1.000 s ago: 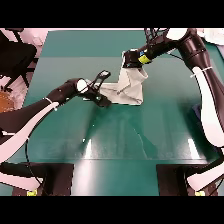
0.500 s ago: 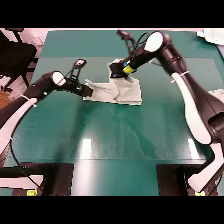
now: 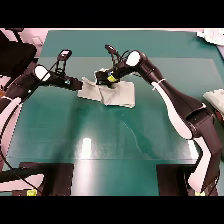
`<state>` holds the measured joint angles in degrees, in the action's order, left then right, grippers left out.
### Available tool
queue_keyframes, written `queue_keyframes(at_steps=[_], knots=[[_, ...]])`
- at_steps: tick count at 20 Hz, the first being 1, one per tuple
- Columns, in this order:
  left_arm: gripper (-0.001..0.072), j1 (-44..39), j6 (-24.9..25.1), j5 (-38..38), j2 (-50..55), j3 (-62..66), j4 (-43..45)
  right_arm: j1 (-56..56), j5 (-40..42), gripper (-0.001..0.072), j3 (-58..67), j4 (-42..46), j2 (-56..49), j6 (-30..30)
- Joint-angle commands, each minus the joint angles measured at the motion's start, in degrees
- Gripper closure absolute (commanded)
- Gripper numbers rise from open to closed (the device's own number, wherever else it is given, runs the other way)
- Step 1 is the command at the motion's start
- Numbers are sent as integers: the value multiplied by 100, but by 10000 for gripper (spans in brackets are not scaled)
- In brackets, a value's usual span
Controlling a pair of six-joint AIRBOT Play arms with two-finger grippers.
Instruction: Fold the shirts.
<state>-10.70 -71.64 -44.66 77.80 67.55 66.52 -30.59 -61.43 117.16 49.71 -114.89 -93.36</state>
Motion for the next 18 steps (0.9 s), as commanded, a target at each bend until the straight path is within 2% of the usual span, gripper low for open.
queue_keyframes(at_steps=[1, 4, 5, 6, 7, 9, 10, 11, 12, 13, 15, 17, 18], knots=[[683, 15, 15, -127, -24, 0, 11, 59, 824, 693, 4, -671, -247, 37], [683, 15, 15, -197, -24, 0, 11, 59, 1191, 689, 4, -717, -256, 39], [684, 15, 13, -192, -24, 0, 9, 59, 1305, 663, 2, -870, -258, 42], [683, 15, 13, -197, -24, 0, 7, 59, 1449, 506, 2, -1071, -256, 72], [683, 15, 11, -208, -24, 0, 7, 59, 1576, 444, 4, -1340, -256, 275], [684, 15, 7, -179, -26, 2, 7, 59, 1731, 442, 2, -2085, -256, 909], [684, 17, 7, -114, -26, 2, 9, 59, 1825, 416, 2, -2358, -256, 1027], [684, 26, 9, -48, -39, 2, 17, 66, 1891, 310, 4, -2496, -254, 1054], [684, 42, 7, 2, -92, 2, 22, 90, 1899, 251, 4, -2544, -249, 1058], [684, 87, 7, 63, -184, 2, 59, 157, 1810, 249, 4, -2588, -238, 1139], [683, 299, 11, 74, -426, 7, 81, 387, 1499, 49, -2, -2542, -173, 1200], [683, 623, 44, -11, -678, 7, 94, 697, 1200, 50, -79, -2044, 74, 870], [683, 824, 181, -160, -785, 13, 101, 881, 1036, 50, -282, -1561, 330, 402]])
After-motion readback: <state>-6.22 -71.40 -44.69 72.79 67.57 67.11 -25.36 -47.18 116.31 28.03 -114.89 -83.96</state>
